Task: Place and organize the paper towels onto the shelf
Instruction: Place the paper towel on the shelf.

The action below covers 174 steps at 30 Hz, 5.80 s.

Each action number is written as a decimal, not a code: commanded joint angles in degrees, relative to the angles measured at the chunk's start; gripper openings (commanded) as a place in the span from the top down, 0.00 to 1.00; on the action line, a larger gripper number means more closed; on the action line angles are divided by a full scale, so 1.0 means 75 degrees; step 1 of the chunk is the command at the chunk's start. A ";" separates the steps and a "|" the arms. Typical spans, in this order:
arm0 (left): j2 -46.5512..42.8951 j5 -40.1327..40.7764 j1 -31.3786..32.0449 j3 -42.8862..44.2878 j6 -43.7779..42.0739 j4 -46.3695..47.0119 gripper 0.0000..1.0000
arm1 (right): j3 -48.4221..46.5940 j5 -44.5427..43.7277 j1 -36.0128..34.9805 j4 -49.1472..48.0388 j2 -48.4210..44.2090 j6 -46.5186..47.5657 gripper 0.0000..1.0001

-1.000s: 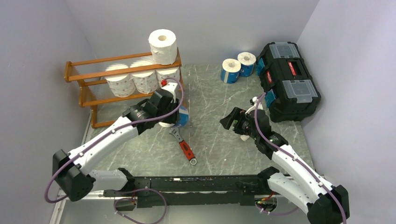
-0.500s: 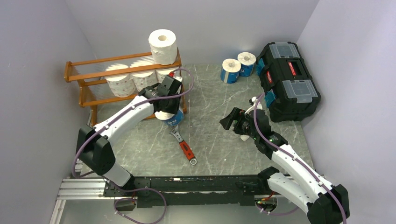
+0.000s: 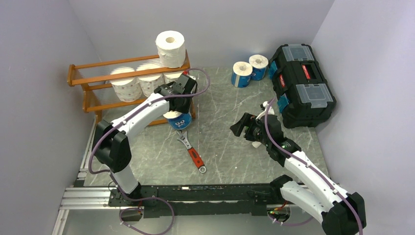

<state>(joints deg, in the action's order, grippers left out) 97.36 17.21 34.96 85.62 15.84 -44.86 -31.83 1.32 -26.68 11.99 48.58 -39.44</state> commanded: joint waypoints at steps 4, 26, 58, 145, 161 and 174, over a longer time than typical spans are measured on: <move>0.0401 0.0635 -0.0016 0.0237 -0.0221 0.0236 0.75 | -0.0140 -0.0115 0.0025 -0.0322 0.0040 0.0179 0.13; 0.0866 0.1529 -0.0219 0.0153 -0.0266 0.1100 0.62 | -0.0132 -0.0035 0.0032 -0.0310 0.0118 0.0138 0.13; -0.6935 0.0144 0.0293 -0.7803 0.1140 0.7560 0.07 | -0.0071 0.0102 0.0030 -0.0584 0.0327 0.0225 0.13; -0.0113 -0.1380 -0.1615 -0.5920 0.3035 1.0483 0.32 | 0.0150 -0.0109 0.0032 -0.0159 -0.0147 0.0372 0.13; 0.0021 -0.1721 -0.1593 -0.5937 0.3133 1.0772 0.32 | 0.0124 -0.0130 0.0024 -0.0169 -0.0016 0.0360 0.13; -0.1066 -0.1599 -0.1597 -0.6529 0.3096 1.0615 0.27 | 0.0000 -0.0314 0.0030 -0.0083 -0.0035 0.0384 0.13</move>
<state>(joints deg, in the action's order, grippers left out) 94.72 5.34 23.00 38.61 38.63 32.34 -30.72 1.30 -26.65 11.62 48.71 -37.41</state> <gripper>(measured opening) 0.723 0.869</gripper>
